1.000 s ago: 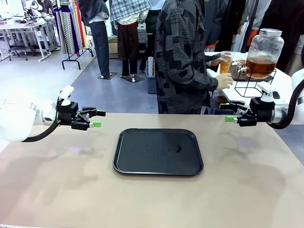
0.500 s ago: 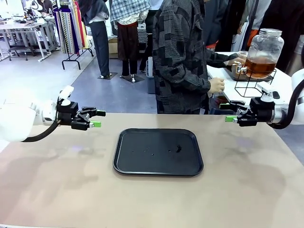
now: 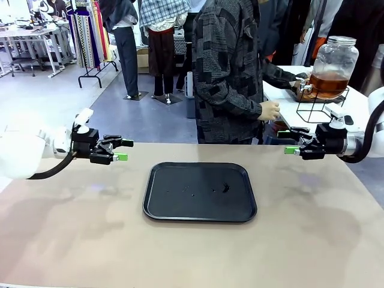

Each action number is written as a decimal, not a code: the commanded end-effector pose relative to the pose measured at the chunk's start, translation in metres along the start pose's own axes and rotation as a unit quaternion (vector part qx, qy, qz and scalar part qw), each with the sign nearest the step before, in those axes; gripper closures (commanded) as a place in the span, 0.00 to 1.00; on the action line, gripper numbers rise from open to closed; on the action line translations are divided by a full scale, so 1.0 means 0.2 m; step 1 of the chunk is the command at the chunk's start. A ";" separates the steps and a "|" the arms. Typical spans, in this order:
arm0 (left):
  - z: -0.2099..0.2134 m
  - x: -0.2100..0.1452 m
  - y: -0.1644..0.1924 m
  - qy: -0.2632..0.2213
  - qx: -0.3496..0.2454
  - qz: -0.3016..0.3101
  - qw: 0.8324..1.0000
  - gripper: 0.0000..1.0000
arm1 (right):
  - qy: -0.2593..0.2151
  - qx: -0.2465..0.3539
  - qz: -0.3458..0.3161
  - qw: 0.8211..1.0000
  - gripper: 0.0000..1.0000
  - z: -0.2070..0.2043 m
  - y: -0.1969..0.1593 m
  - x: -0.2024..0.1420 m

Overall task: Pour the drink into the iced cup.
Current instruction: Open the gripper to release the iced cup you were holding.

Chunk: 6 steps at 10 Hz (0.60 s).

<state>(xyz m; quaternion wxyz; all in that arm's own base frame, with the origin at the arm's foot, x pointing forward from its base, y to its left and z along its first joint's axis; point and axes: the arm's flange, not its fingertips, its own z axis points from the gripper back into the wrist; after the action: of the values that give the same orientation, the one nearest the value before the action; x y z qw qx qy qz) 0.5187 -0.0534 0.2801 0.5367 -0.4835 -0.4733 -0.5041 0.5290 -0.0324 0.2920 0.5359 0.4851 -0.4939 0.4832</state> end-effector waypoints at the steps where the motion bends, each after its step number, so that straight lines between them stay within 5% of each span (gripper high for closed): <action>1: 0.00 0.01 0.00 0.001 0.001 -0.001 1.000 0.00 | 0.000 0.001 0.001 1.000 0.00 0.00 0.00 0.01; 6: 0.00 0.01 0.00 0.001 0.001 -0.001 1.000 0.00 | 0.000 0.001 0.001 1.000 0.00 0.00 0.00 0.01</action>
<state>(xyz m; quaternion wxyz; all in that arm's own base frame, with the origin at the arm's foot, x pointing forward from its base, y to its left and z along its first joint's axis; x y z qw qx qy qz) 0.5187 -0.0534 0.2801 0.5367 -0.4835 -0.4733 -0.5041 0.5290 -0.0324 0.2920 0.5359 0.4851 -0.4939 0.4832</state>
